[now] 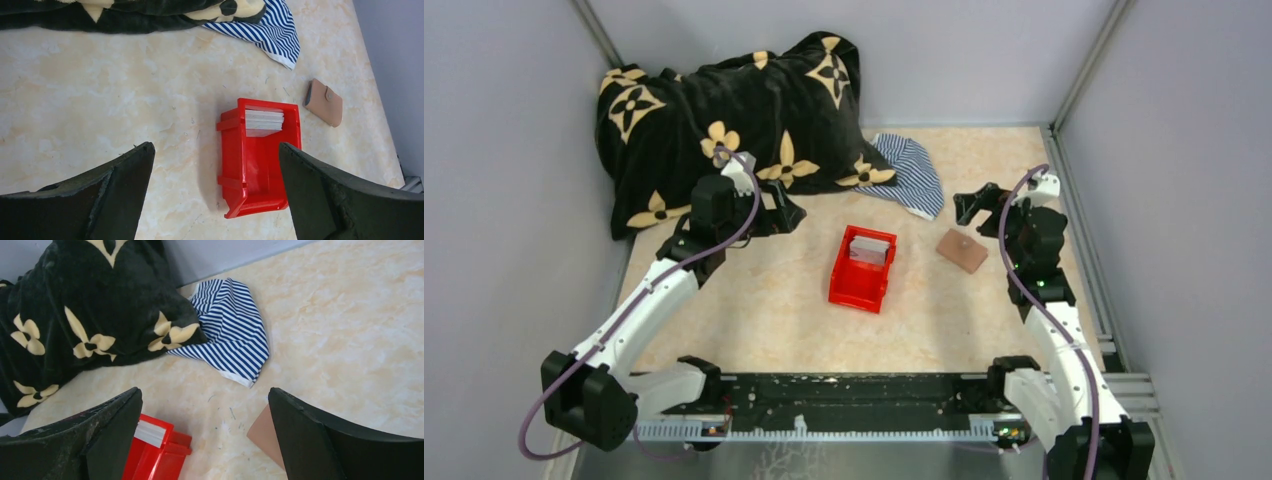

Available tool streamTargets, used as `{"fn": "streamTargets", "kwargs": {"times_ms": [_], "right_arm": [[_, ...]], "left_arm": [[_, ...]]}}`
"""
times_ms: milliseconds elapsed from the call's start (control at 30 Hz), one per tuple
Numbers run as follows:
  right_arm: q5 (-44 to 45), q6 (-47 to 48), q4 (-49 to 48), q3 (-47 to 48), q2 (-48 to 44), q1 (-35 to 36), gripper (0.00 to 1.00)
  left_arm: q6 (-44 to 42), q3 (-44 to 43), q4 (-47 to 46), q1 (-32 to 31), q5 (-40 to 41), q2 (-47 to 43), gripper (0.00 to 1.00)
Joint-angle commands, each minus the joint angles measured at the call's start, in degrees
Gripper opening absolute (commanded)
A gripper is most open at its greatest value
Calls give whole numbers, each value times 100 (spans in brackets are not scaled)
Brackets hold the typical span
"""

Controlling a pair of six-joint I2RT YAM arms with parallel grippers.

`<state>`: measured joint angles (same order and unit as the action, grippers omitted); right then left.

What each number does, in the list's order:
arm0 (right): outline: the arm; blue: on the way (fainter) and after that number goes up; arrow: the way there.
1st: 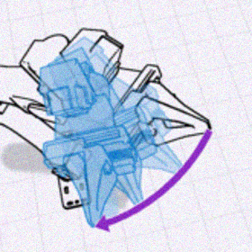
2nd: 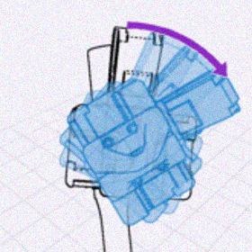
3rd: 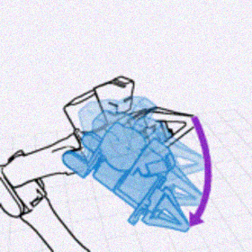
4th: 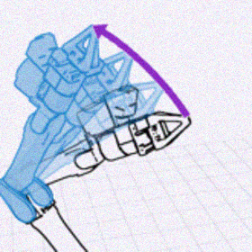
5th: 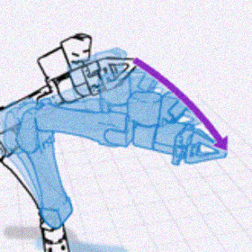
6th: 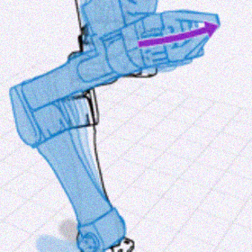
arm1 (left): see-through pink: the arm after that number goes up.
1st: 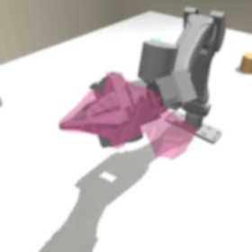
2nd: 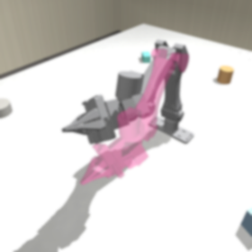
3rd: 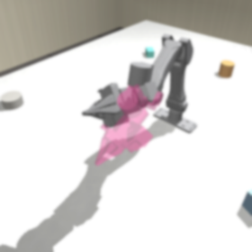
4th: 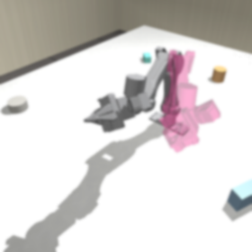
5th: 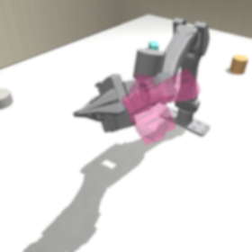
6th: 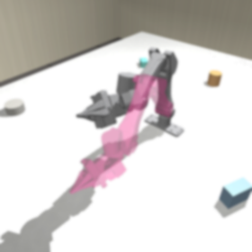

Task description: Take the credit cards out of the card holder

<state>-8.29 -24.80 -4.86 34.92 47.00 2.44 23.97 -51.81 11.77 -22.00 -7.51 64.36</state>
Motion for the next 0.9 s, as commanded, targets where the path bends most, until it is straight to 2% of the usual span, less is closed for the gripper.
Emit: {"fn": "streamTargets", "kwargs": {"times_ms": [0, 67, 300, 567, 700, 867], "right_arm": [[-134, -425, -131, 130, 93, -37, 96], [-6, -454, -82, 134, 109, -33, 93], [260, -448, -158, -15, 143, -33, 93], [1588, -288, 1146, 632, 1042, -33, 91], [2068, -211, 1313, 661, 1286, -24, 92], [2380, 162, 1637, 974, 2124, 334, 93]], "left_arm": [[21, 13, -39, 21, 88, -116, 99], [13, -1, -16, 21, 88, -105, 99], [43, -14, -2, 23, 140, -91, 99], [343, 108, -312, 12, -262, 13, 99], [482, 181, -605, -35, -380, 178, 99], [397, 29, -604, -290, -355, 464, 99]]}}
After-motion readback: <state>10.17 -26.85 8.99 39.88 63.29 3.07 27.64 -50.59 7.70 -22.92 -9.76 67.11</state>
